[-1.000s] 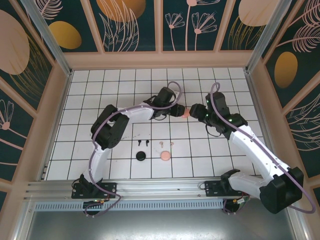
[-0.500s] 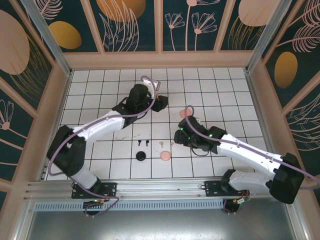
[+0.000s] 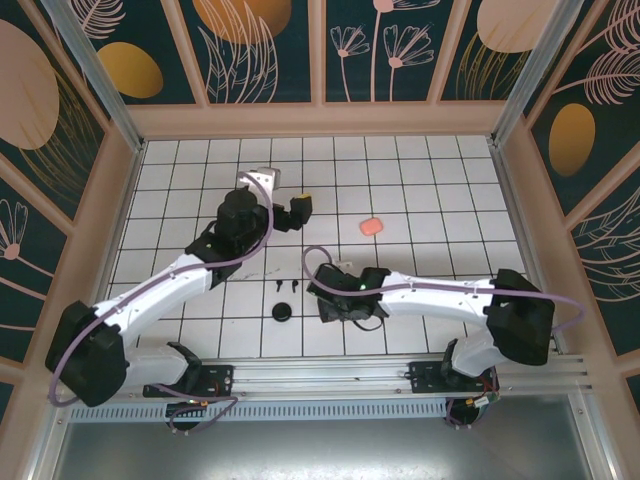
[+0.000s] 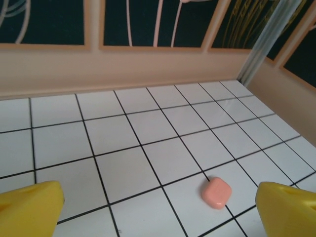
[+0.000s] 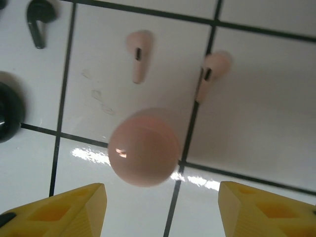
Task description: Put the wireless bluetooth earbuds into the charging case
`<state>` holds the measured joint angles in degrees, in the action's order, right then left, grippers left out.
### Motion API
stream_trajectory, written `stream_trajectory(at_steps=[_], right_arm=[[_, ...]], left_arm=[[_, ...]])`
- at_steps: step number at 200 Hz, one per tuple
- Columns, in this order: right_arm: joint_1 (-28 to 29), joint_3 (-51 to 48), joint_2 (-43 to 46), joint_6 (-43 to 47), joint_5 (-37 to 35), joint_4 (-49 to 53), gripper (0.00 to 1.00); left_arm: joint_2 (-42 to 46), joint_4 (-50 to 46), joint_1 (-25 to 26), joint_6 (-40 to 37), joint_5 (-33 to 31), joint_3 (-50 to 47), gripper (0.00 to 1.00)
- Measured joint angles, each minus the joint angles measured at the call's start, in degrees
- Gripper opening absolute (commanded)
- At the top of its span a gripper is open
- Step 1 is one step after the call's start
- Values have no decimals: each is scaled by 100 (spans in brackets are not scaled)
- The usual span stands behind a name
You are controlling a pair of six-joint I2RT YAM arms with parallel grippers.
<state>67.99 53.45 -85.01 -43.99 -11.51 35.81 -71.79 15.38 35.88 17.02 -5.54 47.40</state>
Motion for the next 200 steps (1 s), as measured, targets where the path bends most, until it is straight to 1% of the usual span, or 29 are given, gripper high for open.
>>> stream_trajectory(at_steps=[38, 82, 127, 200], right_arm=[[-103, 387, -328, 1180, -20, -46, 63], [-295, 544, -511, 1969, 151, -46, 62], [-308, 544, -813, 2271, 343, -57, 62], [-308, 544, -1182, 2312, 409, -216, 62]], left_arm=[[433, 70, -44, 2, -299, -166, 99], [474, 52, -52, 177, -603, -166, 99], [479, 17, -52, 275, -702, -166, 99], [507, -17, -55, 275, -699, -166, 99]])
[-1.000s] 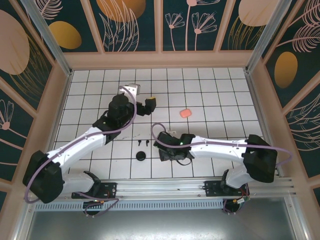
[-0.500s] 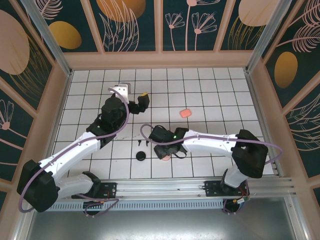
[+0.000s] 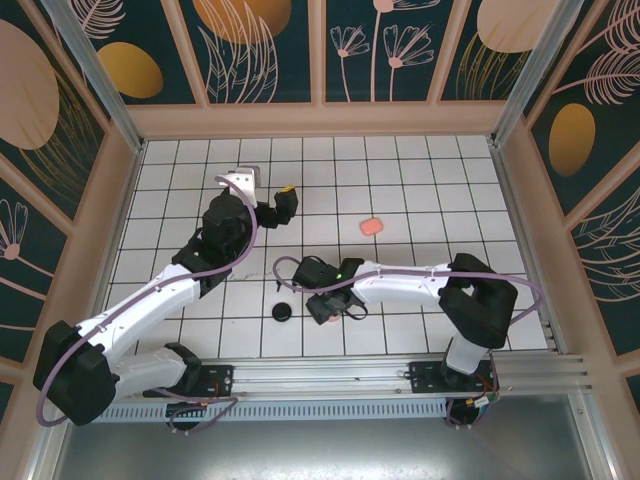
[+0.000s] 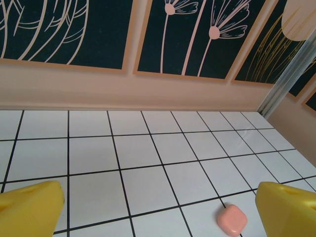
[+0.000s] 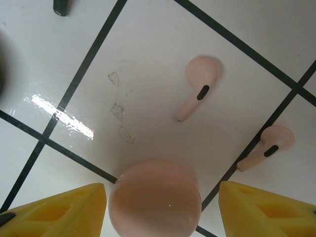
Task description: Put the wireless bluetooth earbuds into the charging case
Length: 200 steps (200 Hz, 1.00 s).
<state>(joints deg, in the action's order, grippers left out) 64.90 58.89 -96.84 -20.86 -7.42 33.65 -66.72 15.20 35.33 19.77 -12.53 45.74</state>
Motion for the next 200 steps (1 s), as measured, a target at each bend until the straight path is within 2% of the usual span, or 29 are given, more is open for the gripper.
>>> stream_trajectory(at_steps=[109, 181, 200], right_arm=[[0, 0, -361, 0, 109, -175, 60], [2, 0, -374, -2, 153, -197, 55], [13, 0, -374, -4, 153, -199, 51]], left_arm=[[155, 0, 0, 0, 4, 0, 99], [184, 0, 0, -2, 70, 0, 99], [184, 2, 0, 0, 111, 0, 99]])
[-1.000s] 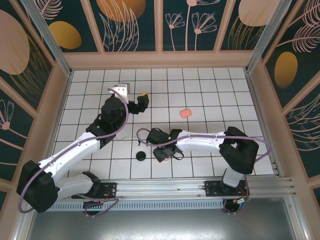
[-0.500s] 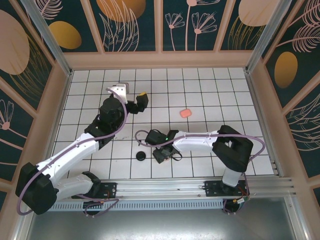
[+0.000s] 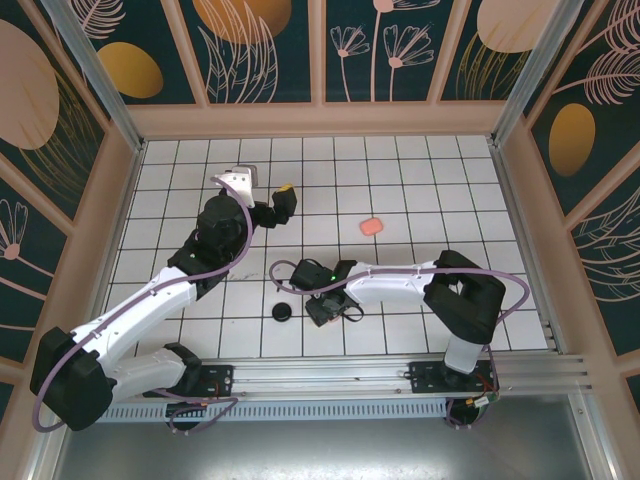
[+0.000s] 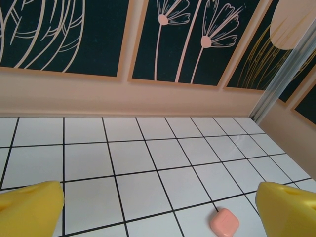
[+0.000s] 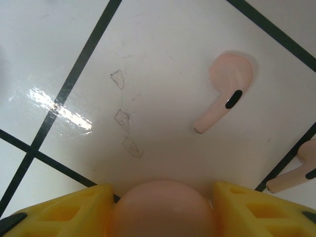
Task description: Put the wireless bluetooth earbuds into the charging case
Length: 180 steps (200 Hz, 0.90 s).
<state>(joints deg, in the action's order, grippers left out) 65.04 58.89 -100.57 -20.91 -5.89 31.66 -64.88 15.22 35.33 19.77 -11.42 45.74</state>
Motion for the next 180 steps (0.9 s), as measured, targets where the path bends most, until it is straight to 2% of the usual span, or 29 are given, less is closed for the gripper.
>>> stream_trajectory(at_steps=[16, 32, 76, 103, 123, 146, 180], right_arm=[[2, 9, 0, -13, 11, -4, 43], [7, 26, 2, 4, 22, 4, 39], [0, 105, 98, -44, 39, 146, 38], [-138, 339, 474, -68, 87, 299, 38], [-501, 546, 870, -116, 175, 310, 39], [-1172, 728, 1261, -247, 302, 284, 39], [-2234, 763, 1532, -673, 544, 39, 39]], left_arm=[[0, -2, 2, 0, 33, 0, 99], [0, -2, 0, 0, 52, 0, 99], [-2, 2, 0, 59, 90, 0, 99], [-2, 57, 0, 133, 87, 0, 99], [-2, 221, 0, 155, 85, -42, 99], [-2, 516, -24, 219, 118, -295, 99], [-59, 979, -98, 404, 542, -791, 99]])
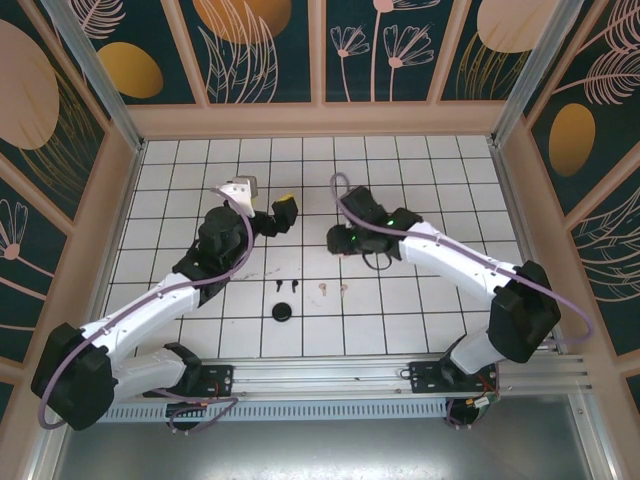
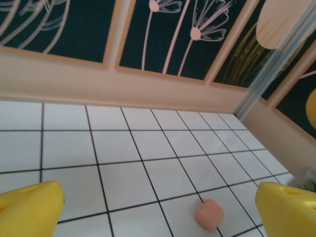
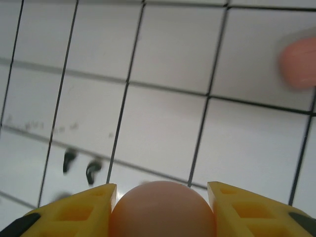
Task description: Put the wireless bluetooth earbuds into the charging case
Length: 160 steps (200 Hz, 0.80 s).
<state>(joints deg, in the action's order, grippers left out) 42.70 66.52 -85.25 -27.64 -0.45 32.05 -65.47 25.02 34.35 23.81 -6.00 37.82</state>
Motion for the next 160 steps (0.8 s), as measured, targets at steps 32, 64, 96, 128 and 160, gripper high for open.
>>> stream_trajectory(at_steps=[32, 64, 96, 128, 160], right_arm=[[-667, 0, 7, -610, 238, -374, 39], [-1027, 0, 2, -1377, 444, -807, 38], [-1239, 0, -20, -2203, 612, -1246, 38], [-1314, 0, -39, -3001, 660, -1624, 38], [-1307, -28, -42, -3757, 678, -1945, 38]], left_arm=[[-302, 715, -35, 289, 699, -310, 99], [-807, 1746, -35, 739, 1499, -636, 99], [-1589, 3003, -35, 1390, 2258, -844, 99], [-2304, 4028, -35, 1908, 2682, -855, 99], [-2879, 4682, -35, 2269, 2929, -664, 89]])
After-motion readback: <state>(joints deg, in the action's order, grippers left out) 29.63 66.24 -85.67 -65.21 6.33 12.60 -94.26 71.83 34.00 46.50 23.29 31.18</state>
